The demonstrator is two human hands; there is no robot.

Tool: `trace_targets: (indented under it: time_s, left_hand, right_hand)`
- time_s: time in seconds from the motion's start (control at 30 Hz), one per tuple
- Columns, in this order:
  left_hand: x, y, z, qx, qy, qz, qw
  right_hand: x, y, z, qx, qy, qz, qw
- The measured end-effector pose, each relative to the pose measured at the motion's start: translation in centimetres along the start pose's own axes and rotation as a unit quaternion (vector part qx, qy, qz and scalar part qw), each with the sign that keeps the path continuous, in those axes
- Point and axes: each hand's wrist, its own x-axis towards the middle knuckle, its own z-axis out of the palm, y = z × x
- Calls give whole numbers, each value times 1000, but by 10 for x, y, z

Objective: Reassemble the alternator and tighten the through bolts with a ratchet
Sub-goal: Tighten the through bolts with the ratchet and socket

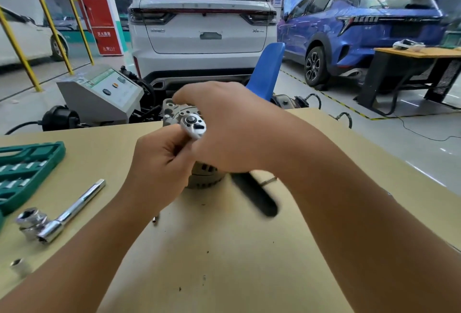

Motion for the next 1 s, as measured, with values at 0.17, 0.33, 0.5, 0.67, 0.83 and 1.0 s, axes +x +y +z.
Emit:
trace_targets:
  time_s: [0.17, 0.33, 0.5, 0.67, 0.83, 1.0]
  left_hand:
    - [4, -6, -1, 79, -19, 74, 994]
    - [-2, -2, 1, 61, 13, 104, 993]
    - [3, -6, 0, 39, -3, 92, 995]
    - [0, -22, -4, 162, 33, 126, 978]
    - [-2, -42, -29, 199, -10, 42, 979]
    - [-7, -57, -28, 157, -49, -76, 984]
  right_hand:
    - [-1, 17, -6, -121, 45, 80, 988]
    - [-5, -1, -1, -51, -9, 9, 999]
    - [2, 10, -12, 73, -42, 24, 996]
    - [10, 25, -6, -30, -24, 25, 999]
    - [13, 30, 0, 57, -21, 28, 998]
    - [12, 24, 11, 55, -30, 0, 998]
